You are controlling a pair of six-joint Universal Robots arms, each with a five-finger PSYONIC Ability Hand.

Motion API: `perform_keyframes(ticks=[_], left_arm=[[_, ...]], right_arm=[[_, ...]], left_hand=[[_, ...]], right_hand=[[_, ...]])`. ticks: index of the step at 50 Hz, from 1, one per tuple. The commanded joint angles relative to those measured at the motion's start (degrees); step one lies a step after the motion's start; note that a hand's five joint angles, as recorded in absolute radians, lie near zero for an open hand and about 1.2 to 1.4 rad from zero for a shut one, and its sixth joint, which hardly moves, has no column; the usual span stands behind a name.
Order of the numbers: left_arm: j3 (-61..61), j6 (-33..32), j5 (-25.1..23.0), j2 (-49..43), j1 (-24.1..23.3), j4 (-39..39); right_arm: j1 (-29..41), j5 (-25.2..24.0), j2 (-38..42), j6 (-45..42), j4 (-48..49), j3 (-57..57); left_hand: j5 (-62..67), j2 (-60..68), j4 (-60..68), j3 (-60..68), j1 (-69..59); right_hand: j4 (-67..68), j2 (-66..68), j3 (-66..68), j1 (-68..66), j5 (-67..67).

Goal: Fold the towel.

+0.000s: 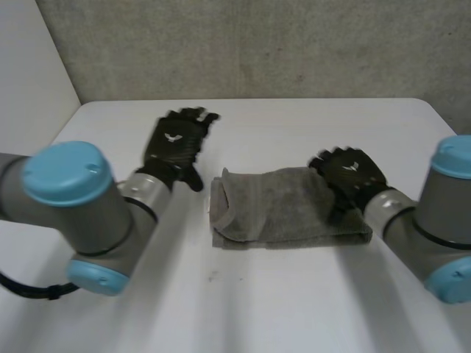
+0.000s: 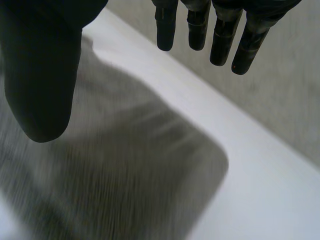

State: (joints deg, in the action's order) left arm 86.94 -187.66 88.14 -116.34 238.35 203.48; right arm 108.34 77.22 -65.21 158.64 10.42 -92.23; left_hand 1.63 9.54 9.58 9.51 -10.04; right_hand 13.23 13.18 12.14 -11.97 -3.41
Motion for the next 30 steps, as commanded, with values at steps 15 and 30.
perform_keyframes(ticks=[15,30], left_arm=[[-13.46,-2.45,8.19,-19.72,-8.34,-6.34],[-1.52,-5.08,10.64,-7.44,-4.83,-6.51]], right_arm=[[-10.69,-4.53,0.00,-7.38,11.29,-10.60],[12.83,-0.67,4.11,-18.27,10.24,5.99]], left_hand=[[-0.40,1.69,1.65,1.71,-1.18],[-1.07,1.02,0.98,1.04,-0.51]], right_hand=[[66.77,66.82,67.86,-68.03,-66.59],[66.77,66.82,67.86,-68.03,-66.59]])
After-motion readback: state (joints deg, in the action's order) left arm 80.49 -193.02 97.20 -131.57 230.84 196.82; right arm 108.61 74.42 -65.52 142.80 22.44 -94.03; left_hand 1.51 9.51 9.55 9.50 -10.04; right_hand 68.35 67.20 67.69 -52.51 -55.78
